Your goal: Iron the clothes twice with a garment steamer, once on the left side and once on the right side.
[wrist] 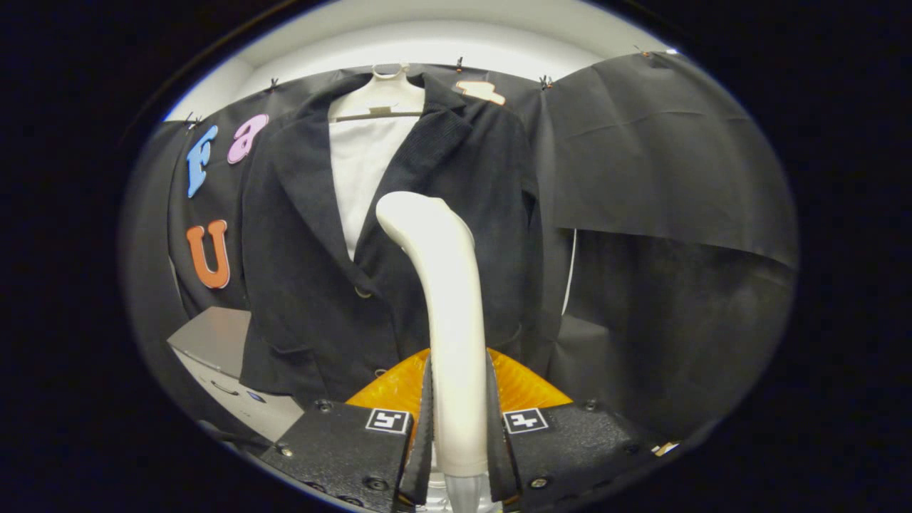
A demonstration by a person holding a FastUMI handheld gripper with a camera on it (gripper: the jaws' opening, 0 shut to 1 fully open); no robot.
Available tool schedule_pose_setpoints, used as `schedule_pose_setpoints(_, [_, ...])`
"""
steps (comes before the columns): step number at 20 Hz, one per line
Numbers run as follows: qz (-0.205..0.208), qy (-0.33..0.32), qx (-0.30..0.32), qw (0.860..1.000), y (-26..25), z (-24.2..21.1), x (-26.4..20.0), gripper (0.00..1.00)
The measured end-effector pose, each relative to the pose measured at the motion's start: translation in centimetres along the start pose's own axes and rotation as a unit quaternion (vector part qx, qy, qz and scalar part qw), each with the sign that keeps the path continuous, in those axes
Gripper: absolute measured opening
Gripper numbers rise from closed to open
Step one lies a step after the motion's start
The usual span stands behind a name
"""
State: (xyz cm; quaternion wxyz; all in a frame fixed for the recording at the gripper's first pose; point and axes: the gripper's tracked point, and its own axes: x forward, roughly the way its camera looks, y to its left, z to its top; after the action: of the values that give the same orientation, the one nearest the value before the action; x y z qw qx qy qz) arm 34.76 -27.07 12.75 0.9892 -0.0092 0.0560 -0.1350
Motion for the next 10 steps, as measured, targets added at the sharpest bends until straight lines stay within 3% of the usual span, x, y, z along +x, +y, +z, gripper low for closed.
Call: schedule_pose_setpoints(10, [-0.01, 0.036, -0.018, 0.999, 0.2, -6.3, 0.4, 0.35])
